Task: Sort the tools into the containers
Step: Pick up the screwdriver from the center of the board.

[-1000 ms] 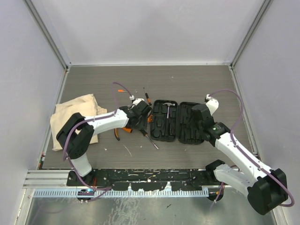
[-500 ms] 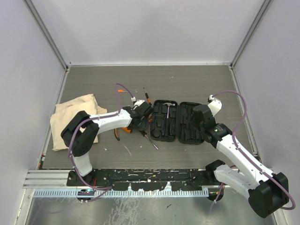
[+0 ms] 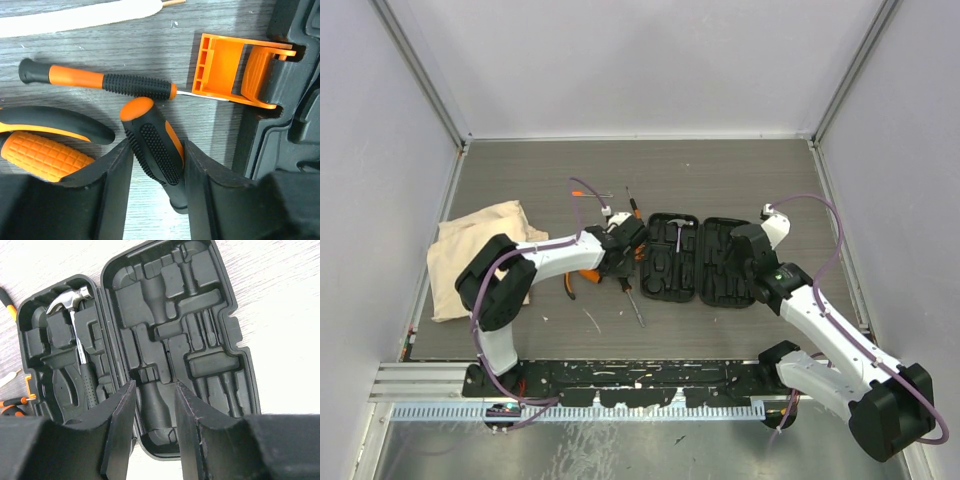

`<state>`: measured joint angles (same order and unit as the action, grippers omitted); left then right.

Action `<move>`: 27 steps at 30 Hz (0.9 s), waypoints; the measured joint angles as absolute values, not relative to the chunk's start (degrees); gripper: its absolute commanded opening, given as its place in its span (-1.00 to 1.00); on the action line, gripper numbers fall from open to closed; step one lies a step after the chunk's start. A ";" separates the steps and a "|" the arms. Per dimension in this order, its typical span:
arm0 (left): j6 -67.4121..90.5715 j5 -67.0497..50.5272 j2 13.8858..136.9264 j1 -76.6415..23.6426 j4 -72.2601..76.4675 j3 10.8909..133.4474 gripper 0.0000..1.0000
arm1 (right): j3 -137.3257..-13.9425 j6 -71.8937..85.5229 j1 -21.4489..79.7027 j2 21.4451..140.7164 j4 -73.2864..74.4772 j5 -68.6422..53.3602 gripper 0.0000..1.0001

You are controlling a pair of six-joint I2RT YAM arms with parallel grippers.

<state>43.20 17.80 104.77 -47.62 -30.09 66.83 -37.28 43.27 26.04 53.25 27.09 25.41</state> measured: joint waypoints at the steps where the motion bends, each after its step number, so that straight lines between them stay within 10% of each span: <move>1: 43.29 17.80 104.79 -47.62 -30.06 66.87 -0.24 | -37.23 43.27 26.04 53.25 27.09 25.28 -0.16; 18: 43.90 17.80 102.85 -47.64 -30.98 67.22 -0.98 | -36.73 43.27 26.04 53.30 27.07 23.86 -0.15; 27: 43.62 17.78 93.95 -47.64 -32.25 66.92 -1.00 | -36.75 43.24 26.04 51.83 27.09 23.86 -0.17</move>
<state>43.62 17.78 93.95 -47.64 -32.25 66.92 -36.75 43.24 26.04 51.83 27.09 23.86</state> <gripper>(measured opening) 0.372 0.424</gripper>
